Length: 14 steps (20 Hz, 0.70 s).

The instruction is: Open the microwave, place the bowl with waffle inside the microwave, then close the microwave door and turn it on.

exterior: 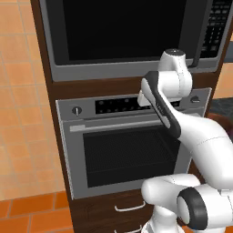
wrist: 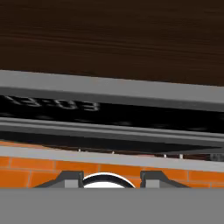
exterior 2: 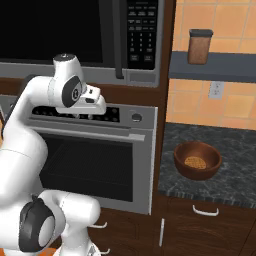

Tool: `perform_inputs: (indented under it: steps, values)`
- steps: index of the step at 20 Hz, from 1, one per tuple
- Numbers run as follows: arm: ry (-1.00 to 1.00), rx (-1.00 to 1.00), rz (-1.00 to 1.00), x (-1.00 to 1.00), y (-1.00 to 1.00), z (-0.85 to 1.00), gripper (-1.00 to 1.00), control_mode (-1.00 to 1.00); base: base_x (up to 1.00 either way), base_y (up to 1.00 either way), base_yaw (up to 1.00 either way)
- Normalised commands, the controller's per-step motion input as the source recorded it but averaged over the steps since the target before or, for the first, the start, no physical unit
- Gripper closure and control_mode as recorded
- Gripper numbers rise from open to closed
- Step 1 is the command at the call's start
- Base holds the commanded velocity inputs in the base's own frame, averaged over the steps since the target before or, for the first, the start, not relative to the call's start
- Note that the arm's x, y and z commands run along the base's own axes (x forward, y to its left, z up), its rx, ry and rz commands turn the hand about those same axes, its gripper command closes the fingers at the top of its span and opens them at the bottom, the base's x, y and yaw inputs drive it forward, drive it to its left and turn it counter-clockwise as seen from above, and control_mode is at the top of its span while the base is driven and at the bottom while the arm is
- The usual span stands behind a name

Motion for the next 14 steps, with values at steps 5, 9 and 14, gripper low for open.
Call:
perform_inputs:
  steps: [5, 9, 14]
  values:
    - [-0.07, 0.00, 0.00, -0.63, -0.02, -0.05, -1.00, -1.00, 0.00, 0.00, 0.00]
    - [-0.12, 0.00, 0.00, -0.90, 0.00, -0.23, -1.00, -1.00, 0.00, 0.00, 0.00]
    - [-0.07, 0.00, 0.00, -0.75, 0.00, -0.34, -1.00, -1.00, 0.00, 0.00, 0.00]
